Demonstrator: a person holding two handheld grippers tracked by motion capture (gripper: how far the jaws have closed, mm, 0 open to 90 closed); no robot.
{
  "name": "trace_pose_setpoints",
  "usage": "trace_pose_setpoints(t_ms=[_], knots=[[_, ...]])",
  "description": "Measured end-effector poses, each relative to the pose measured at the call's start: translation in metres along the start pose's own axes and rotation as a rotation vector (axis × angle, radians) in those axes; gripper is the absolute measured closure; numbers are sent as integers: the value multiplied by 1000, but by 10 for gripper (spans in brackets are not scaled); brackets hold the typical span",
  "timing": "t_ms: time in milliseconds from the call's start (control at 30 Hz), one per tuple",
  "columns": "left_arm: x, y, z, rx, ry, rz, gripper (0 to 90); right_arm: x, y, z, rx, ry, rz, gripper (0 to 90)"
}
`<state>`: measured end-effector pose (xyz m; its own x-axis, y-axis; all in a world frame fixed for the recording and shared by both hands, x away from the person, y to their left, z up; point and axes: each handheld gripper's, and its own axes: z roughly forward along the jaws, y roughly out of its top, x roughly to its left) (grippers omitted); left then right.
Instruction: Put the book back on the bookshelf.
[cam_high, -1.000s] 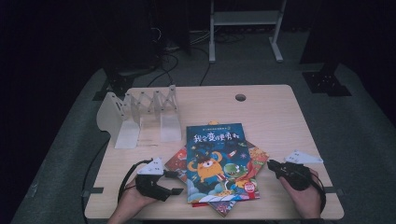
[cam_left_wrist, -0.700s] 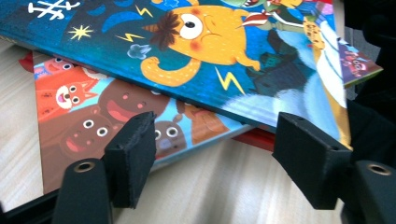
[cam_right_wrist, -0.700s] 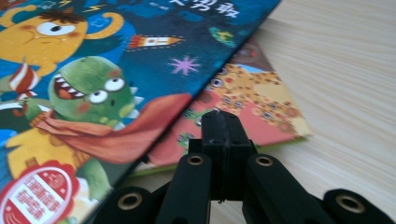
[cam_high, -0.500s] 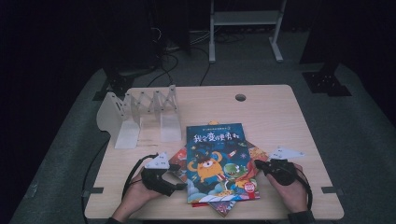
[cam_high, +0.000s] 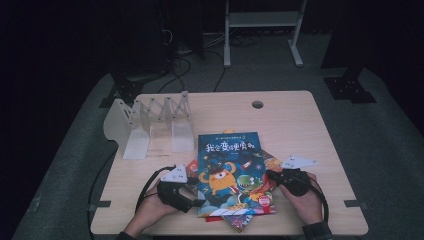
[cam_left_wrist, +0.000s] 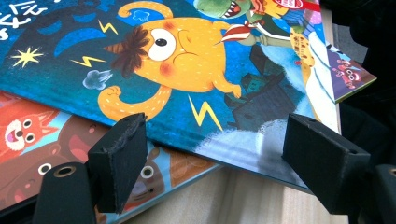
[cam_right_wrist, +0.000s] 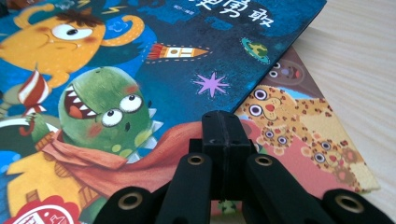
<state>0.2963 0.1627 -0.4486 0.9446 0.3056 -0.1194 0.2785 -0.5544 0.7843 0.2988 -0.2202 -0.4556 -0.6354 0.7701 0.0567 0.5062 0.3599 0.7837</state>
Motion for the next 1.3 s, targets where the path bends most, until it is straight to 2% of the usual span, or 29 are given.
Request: trace_pose_setpoints(t_ms=[433, 767, 967, 1300], knots=[[-4, -5, -7, -13, -39, -25, 220, 2, 4, 5, 2, 0, -11, 897], [-8, -6, -9, -27, -58, -23, 222, 3, 6, 7, 8, -1, -19, 897], [-10, -5, -8, -23, -54, -12, 223, 3, 6, 7, 8, 2, -19, 897], [-20, -2, 0, -30, -123, 6, 240, -5, 7, 6, 9, -36, -12, 897]])
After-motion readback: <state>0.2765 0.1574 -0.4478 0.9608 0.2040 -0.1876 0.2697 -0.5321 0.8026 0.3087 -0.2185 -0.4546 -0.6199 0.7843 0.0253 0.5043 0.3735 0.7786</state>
